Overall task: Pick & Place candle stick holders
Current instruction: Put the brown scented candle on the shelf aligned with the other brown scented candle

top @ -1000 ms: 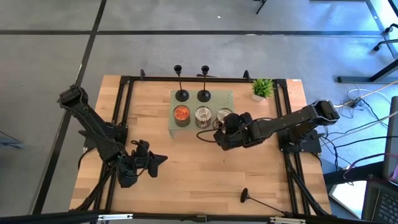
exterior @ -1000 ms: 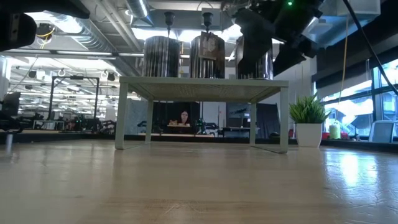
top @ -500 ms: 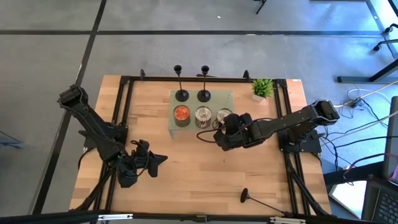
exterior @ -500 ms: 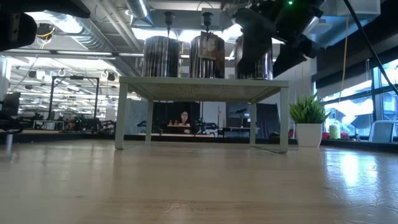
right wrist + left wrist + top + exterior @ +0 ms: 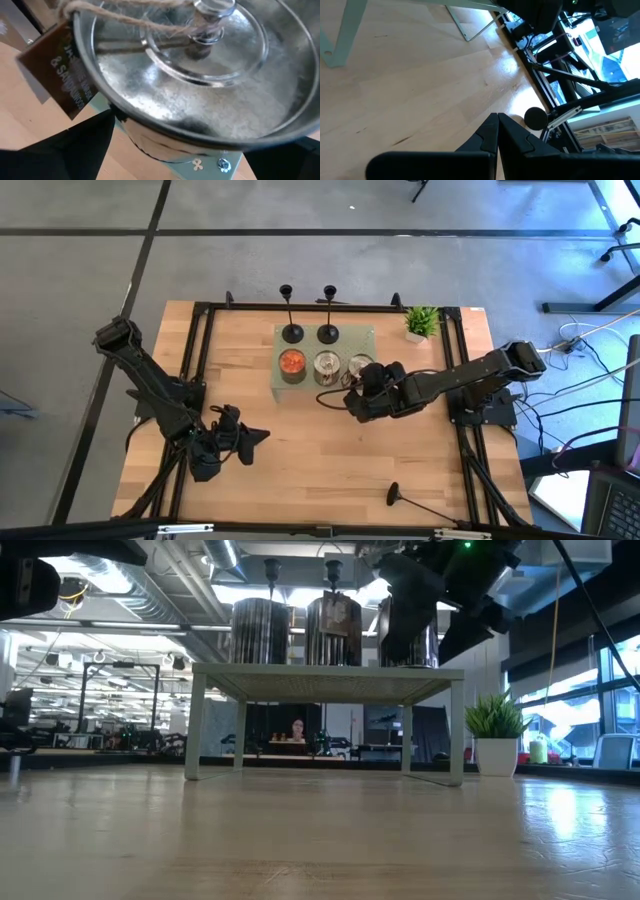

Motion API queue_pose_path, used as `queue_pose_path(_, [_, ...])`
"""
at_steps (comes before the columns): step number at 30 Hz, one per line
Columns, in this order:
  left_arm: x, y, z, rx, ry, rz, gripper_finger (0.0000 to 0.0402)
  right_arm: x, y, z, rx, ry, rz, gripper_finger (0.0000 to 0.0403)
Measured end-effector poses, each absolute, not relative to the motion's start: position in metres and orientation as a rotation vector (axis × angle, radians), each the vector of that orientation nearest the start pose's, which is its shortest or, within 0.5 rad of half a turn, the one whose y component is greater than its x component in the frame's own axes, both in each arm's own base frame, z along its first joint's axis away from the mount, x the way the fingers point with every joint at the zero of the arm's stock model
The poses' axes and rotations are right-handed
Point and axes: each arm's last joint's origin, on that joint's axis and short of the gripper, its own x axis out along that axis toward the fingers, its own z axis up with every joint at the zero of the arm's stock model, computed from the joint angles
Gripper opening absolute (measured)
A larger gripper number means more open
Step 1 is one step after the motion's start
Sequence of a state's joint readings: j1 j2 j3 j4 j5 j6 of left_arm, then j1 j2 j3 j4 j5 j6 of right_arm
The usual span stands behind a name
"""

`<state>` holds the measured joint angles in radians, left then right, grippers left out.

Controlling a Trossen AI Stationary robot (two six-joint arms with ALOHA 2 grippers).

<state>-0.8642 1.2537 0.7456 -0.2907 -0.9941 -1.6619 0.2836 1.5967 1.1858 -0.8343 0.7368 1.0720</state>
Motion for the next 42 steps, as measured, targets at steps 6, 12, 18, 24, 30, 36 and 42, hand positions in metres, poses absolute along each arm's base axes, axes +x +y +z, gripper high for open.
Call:
queue_pose_path(6, [0.174, -0.166, 0.228, -0.99, 0.231, 0.448, 0.0002, 0.297, 0.067, 0.24, 0.329, 0.73, -0.883, 0.04])
queue_pose_path(12, [0.174, -0.167, 0.229, -0.991, 0.227, 0.443, 0.0002, 0.296, 0.07, 0.24, 0.325, 0.719, -0.885, 0.04])
queue_pose_path(18, [0.175, -0.167, 0.23, -0.987, 0.224, 0.435, 0.0002, 0.296, 0.071, 0.24, 0.327, 0.721, -0.88, 0.04])
queue_pose_path(24, [0.175, -0.167, 0.23, -0.987, 0.223, 0.435, 0.0002, 0.295, 0.074, 0.24, 0.339, 0.721, -0.874, 0.04])
queue_pose_path(30, [0.175, -0.167, 0.23, -0.989, 0.222, 0.434, 0.0002, 0.289, 0.076, 0.238, 0.348, 0.75, -0.906, 0.04])
queue_pose_path(36, [0.175, -0.167, 0.23, -0.989, 0.219, 0.435, 0.0002, 0.284, 0.081, 0.24, 0.354, 0.763, -0.891, 0.04])
queue_pose_path(42, [0.175, -0.167, 0.23, -0.989, 0.219, 0.435, 0.0002, 0.273, 0.088, 0.258, 0.389, 0.715, -0.833, 0.04])
